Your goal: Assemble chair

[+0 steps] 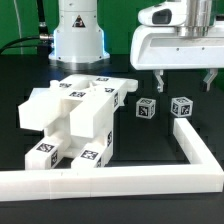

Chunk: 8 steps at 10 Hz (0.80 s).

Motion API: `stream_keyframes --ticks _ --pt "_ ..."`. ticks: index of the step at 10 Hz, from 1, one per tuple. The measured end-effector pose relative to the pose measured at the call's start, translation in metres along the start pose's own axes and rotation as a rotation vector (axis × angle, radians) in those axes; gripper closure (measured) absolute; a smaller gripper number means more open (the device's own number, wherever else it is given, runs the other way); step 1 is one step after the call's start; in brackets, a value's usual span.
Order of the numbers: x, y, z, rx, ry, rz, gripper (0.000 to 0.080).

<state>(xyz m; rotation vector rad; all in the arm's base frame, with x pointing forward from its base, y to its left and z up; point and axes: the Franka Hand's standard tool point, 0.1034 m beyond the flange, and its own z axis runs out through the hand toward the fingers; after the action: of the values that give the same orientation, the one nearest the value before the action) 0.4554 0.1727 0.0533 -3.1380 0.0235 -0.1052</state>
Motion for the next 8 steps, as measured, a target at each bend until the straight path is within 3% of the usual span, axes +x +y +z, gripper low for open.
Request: stream_keyframes --ticks 1,4,8 --pt "0.0 -0.001 0.0 0.0 0.0 -0.001 0.0151" --pt "-0.015 -0.025 0.011 0.007 0.004 -0.035 0.0151" --pt "-0.027 -0.029 0.036 -0.014 -0.013 -0.038 0.0151"
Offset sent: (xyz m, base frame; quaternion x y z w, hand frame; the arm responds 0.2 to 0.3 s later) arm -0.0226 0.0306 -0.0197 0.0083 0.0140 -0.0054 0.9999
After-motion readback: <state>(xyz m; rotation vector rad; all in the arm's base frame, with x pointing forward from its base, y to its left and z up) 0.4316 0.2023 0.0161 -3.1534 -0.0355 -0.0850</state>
